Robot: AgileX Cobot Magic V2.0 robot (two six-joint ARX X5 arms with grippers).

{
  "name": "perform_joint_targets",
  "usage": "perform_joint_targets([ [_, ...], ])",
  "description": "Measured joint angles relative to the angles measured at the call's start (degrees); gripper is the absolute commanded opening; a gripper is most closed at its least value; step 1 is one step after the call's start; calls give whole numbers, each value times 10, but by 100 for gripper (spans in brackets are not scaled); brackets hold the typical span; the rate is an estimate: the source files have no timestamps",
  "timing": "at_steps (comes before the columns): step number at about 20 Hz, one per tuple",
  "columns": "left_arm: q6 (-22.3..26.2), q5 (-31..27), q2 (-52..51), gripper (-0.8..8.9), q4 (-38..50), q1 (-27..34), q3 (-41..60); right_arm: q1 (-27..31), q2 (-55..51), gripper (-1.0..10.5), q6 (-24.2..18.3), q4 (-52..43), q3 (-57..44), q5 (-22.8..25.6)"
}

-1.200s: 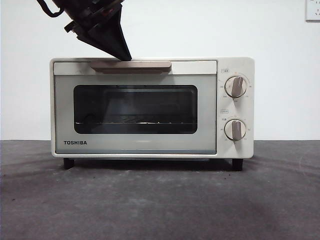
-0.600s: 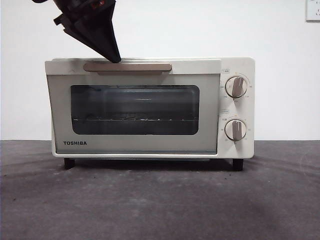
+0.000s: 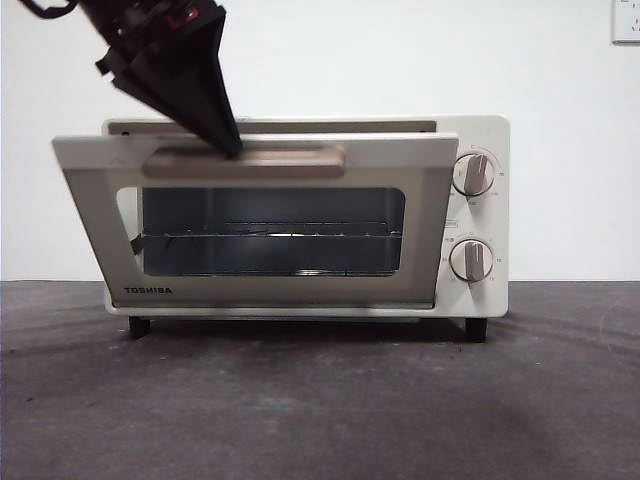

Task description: The left arm flap open the oven, the right arm pick bread and place it into oven, the left arm flap close the oven

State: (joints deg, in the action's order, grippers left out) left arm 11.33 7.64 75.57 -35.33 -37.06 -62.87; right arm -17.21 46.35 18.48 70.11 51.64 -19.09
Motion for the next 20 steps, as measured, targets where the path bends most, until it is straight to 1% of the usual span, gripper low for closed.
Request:
perform_joint_targets([
  [5, -23, 7, -21, 10, 6, -13, 60, 0, 0, 140, 0, -16, 0, 0],
  [14, -44, 1, -22, 10, 19, -32, 108, 0, 0, 140, 0, -31, 0, 0],
  [20, -64, -14, -21, 10, 52, -56, 150, 0, 0, 140, 0, -35, 0, 0],
])
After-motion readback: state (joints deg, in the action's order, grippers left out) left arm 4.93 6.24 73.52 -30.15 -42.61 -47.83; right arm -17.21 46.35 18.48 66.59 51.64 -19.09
